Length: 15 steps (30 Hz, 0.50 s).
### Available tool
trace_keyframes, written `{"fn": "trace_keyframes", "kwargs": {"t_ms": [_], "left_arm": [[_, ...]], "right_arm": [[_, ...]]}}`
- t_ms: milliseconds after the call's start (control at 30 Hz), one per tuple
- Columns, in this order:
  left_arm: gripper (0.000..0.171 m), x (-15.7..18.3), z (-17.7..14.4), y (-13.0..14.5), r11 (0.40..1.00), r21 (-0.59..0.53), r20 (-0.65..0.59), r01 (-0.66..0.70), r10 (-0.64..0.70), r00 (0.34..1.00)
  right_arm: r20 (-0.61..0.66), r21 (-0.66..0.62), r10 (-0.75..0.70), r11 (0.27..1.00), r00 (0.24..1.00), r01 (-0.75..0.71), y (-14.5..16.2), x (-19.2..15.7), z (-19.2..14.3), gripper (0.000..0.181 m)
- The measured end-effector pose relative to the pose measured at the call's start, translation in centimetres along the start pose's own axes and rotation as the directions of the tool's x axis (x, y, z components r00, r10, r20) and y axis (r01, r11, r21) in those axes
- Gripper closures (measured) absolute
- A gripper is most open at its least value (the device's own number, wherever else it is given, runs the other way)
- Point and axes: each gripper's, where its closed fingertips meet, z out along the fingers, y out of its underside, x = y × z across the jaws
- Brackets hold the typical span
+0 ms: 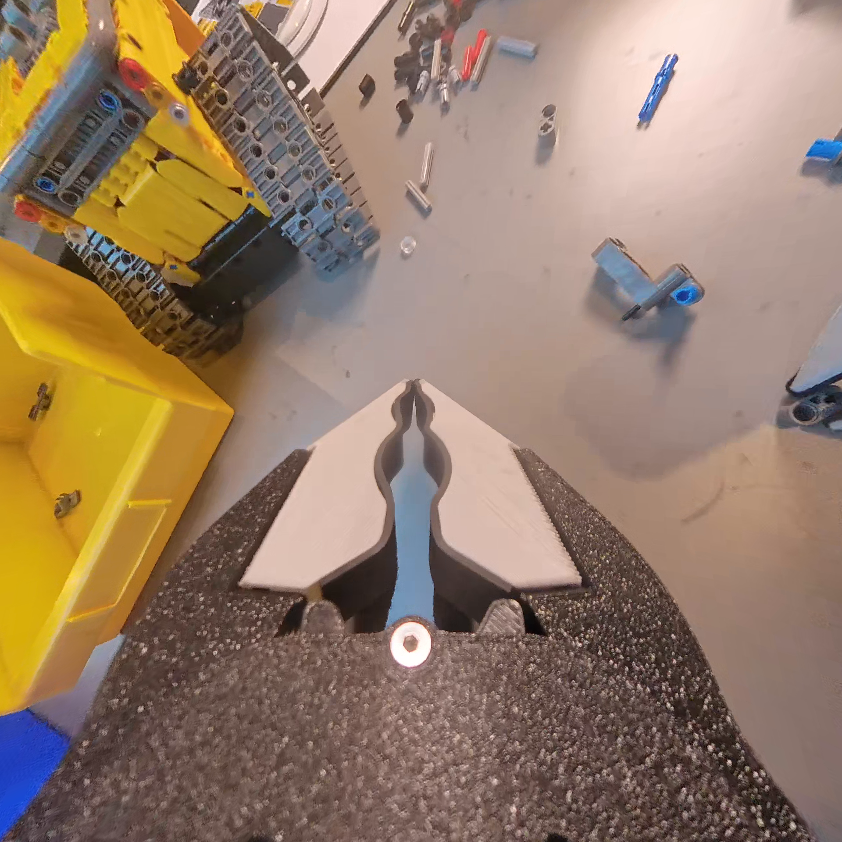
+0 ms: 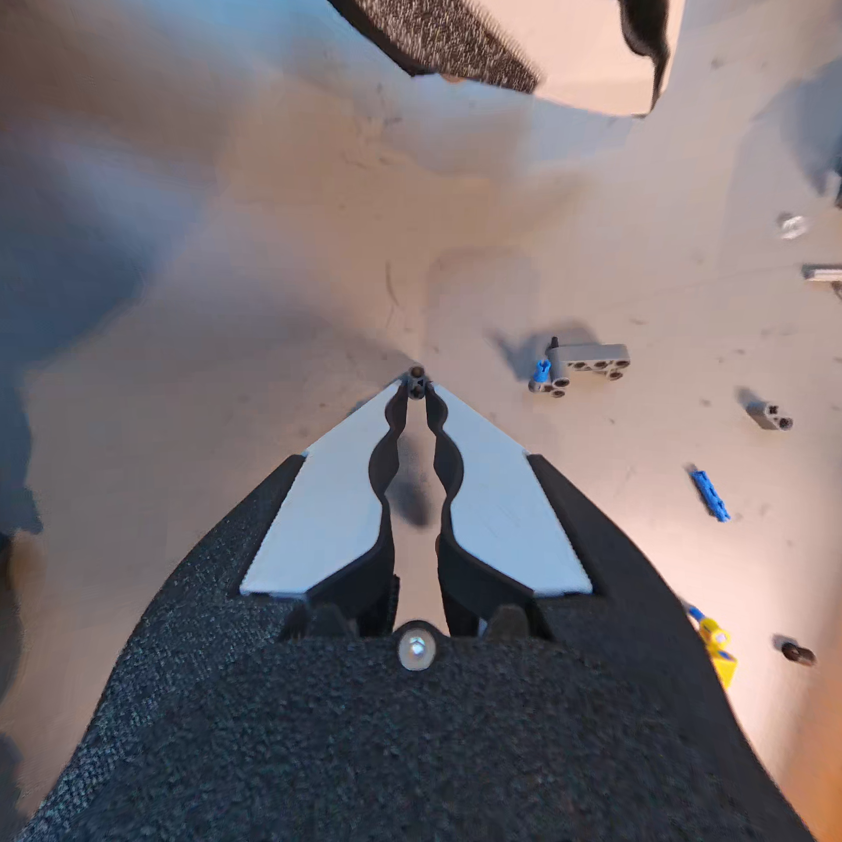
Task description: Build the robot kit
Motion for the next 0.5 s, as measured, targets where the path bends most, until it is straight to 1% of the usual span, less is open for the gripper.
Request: {"fn": "trace_keyframes", "kwargs": {"t_ms": [67,167,200,267,333,367,500], "left_arm": [[0.171,0.3,-0.1,0.3,1.000,-0.011,-0.016,-0.006,0.006,1.000],[0.171,1.7,-0.5,0.9,0.999,-0.046,-0.076,-0.022,0.019,0.997],[0.171,2.4,-0.9,1.2,0.997,-0.064,-0.105,-0.038,0.031,0.994],[0.171,3.7,-1.8,1.7,0.993,-0.089,-0.149,-0.080,0.066,0.987],[0.171,4.8,-2.5,2.7,0.984,-0.126,-0.182,-0.126,0.102,0.978],[0.171,5.0,-2.7,2.9,0.981,-0.135,-0.179,-0.140,0.115,0.977],[0.171,5.6,-3.3,3.2,0.969,-0.178,-0.180,-0.171,0.138,0.974]], "right_arm": [[0.010,0.015,0.009,1.000,1.000,-0.009,-0.3,0.1,0.0,0.173],[-0.001,0.021,0.005,1.000,1.000,-0.005,-0.1,0.1,-0.2,0.156],[-0.013,0.031,-0.003,1.000,1.000,0.003,0.1,0.0,-0.6,0.152],[-0.035,0.079,-0.002,0.997,0.999,0.005,0.4,-0.5,-1.9,0.150],[-0.020,0.115,0.041,0.993,0.999,-0.038,1.1,-1.6,-3.2,0.143],[-0.029,0.127,0.067,0.990,0.997,-0.063,1.5,-1.9,-3.7,0.142],[-0.064,0.164,0.214,0.966,0.975,-0.201,2.6,-2.9,-4.6,0.141]]}}
